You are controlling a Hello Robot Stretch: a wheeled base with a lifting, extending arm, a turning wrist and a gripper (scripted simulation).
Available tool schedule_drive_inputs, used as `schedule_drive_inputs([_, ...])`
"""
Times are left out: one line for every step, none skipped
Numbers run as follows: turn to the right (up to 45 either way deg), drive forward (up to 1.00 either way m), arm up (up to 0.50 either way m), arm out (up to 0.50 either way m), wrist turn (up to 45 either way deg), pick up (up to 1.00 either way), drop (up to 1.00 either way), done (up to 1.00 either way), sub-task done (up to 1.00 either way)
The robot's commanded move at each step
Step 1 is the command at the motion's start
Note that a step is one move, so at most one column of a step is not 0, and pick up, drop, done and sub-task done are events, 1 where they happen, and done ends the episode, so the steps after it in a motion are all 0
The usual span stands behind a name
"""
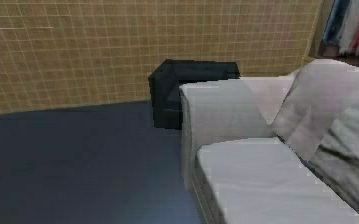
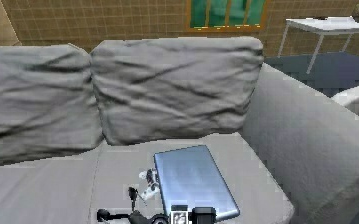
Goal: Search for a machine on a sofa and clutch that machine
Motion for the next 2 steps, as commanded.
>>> schedule_drive_inputs([0.0, 0.0, 0.0, 0.0, 42.0, 0.0, 0.0, 0.0, 0.0])
schedule_drive_inputs([0.0, 0.0, -0.3, 0.0, 0.0, 0.0, 0.0, 0.0, 0.0])
